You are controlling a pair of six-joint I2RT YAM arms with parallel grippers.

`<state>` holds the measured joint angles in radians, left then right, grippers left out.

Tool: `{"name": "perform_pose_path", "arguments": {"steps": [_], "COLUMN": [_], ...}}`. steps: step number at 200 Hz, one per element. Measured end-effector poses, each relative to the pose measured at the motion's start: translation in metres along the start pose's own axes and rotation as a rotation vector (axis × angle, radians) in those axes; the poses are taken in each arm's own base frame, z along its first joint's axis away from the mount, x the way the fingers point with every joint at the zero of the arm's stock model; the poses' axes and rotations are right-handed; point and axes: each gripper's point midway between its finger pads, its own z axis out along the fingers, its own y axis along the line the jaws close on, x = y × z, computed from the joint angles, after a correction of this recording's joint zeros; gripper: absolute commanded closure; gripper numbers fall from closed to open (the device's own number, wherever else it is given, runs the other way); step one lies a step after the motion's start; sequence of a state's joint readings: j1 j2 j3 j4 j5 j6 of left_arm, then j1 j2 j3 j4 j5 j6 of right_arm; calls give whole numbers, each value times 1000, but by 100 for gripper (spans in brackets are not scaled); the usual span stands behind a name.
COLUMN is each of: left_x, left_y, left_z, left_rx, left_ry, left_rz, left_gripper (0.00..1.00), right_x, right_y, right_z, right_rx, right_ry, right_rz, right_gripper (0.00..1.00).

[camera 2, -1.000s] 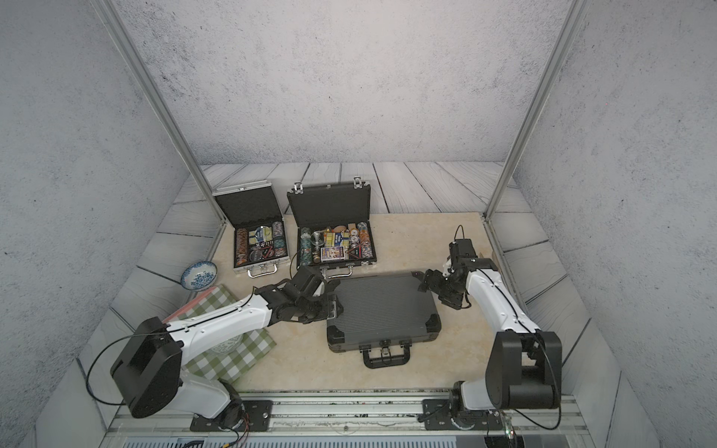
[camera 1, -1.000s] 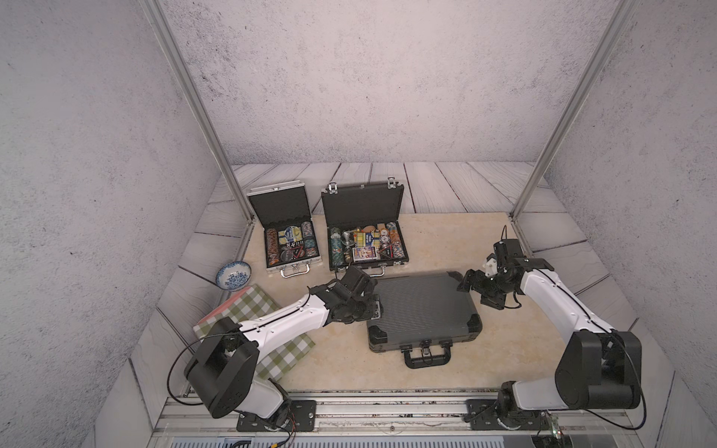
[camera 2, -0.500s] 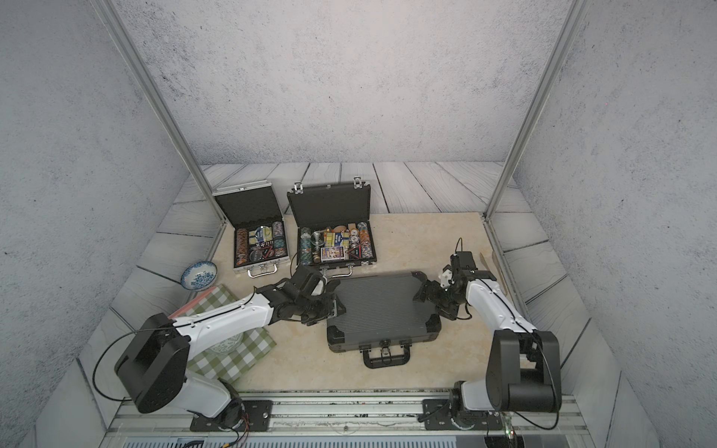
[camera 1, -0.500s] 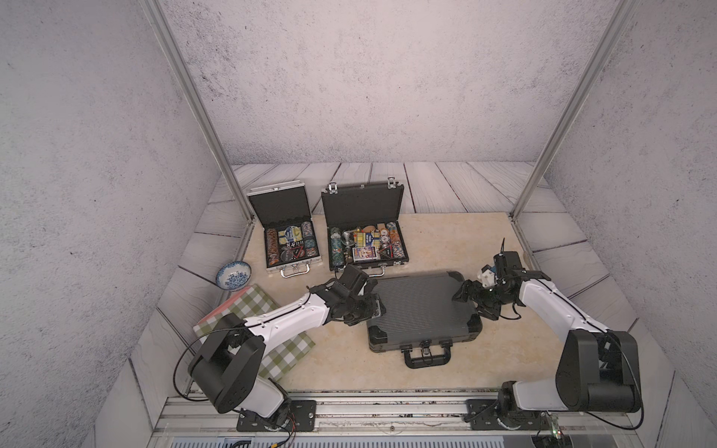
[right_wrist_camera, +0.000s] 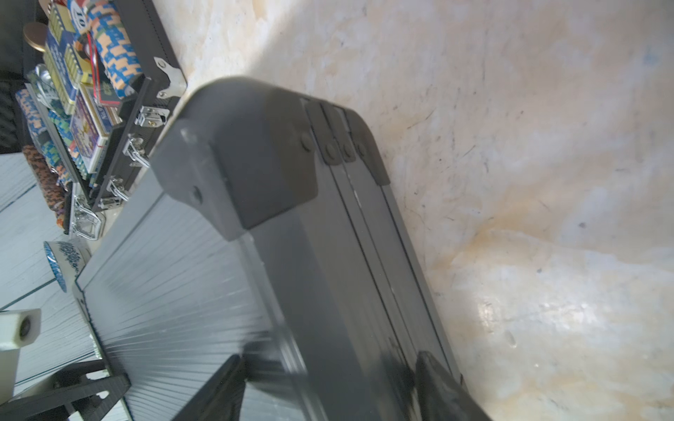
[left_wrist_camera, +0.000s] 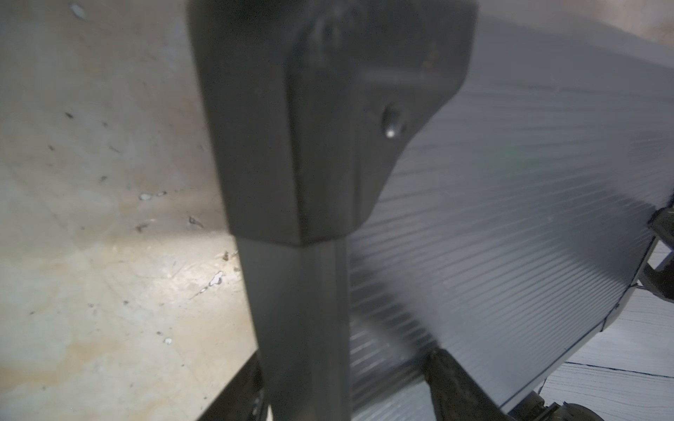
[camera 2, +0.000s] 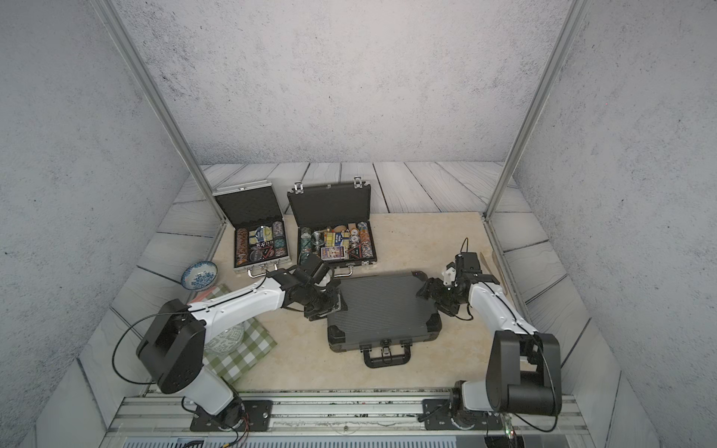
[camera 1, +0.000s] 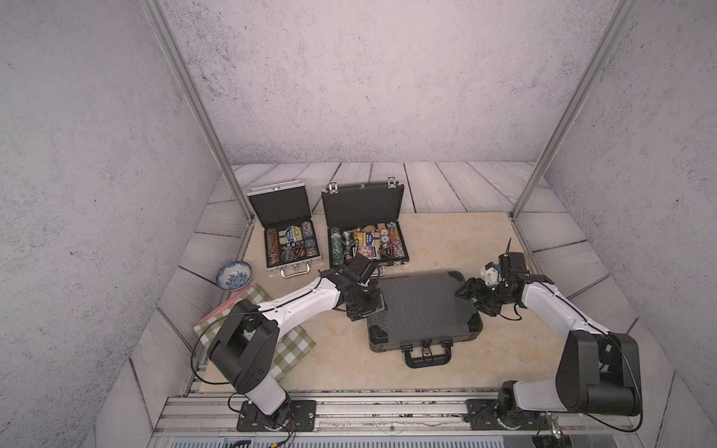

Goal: Close the poker set cases
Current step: Adjust the poker set case at the center of the board.

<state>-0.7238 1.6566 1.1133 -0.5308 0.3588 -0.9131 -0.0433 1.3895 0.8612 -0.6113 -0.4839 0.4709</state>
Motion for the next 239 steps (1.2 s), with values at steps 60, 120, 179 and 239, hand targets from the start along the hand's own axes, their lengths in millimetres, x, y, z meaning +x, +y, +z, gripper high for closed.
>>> {"name": "perform_pose_path", "arguments": {"steps": [60, 120, 179, 239], "left_x": [-28, -62, -88, -96], "left_y": [-43, -65, -63, -63], "left_z": [24, 36, 30, 28], "left_rx": [74, 125, 176, 202], "left_ry": [-17, -131, -200, -222], "left_rz": [26, 58, 71, 87], "left_gripper": [65, 64, 65, 61], "right_x": [-38, -69, -89, -95], "right_y": [-26, -37, -22, -18], "right_z": [-14, -19, -10, -8], "right_rx": [60, 113, 271, 285], "right_ry": [-138, -249, -337, -375], "right_rz": [45, 16, -87, -102], "right_gripper": [29, 32, 33, 26]}}
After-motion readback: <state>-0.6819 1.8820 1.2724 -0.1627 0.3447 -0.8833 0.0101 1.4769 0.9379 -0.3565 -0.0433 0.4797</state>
